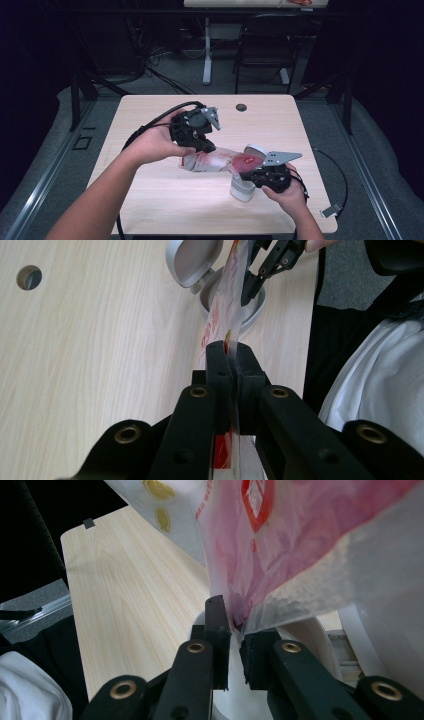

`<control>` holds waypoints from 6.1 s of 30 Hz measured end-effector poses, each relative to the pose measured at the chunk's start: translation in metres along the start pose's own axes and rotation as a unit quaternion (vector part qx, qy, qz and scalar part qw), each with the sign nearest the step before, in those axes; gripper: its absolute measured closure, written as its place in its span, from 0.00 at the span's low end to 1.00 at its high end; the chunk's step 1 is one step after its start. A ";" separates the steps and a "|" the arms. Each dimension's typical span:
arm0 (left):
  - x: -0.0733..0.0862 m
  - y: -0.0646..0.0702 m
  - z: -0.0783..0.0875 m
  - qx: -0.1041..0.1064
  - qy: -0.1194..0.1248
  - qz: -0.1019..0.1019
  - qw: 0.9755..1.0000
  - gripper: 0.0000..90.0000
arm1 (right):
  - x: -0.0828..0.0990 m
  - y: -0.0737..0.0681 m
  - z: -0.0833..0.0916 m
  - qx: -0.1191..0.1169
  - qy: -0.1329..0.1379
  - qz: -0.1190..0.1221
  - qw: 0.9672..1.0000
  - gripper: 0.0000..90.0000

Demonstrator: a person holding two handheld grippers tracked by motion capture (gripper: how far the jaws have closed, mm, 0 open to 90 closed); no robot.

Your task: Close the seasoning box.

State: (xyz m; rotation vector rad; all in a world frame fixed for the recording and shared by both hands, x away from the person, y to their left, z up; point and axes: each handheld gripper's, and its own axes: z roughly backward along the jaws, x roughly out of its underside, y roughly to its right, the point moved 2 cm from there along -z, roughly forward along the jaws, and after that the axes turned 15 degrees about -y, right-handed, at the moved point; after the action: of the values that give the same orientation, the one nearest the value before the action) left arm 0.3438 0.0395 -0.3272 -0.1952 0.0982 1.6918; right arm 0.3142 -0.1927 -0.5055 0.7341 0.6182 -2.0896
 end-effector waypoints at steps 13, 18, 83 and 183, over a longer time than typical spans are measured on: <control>-0.005 0.001 0.001 -0.001 0.002 -0.003 1.000 0.98 | 0.001 0.001 0.004 0.002 -0.001 0.001 1.000 0.93; -0.006 0.001 0.001 0.001 0.004 -0.004 1.000 0.98 | 0.001 0.002 0.005 0.002 0.001 -0.001 1.000 0.93; -0.008 -0.002 0.001 0.008 0.013 0.001 1.000 0.97 | 0.003 0.004 0.006 0.002 0.002 0.003 1.000 0.94; -0.017 0.001 0.004 0.008 0.002 -0.008 1.000 0.97 | 0.005 0.006 0.006 0.006 0.000 0.003 1.000 0.93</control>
State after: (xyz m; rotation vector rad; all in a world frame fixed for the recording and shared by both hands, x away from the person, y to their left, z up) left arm 0.3450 0.0232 -0.3202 -0.1869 0.1128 1.6748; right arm 0.3151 -0.2021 -0.5058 0.7416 0.6029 -2.0886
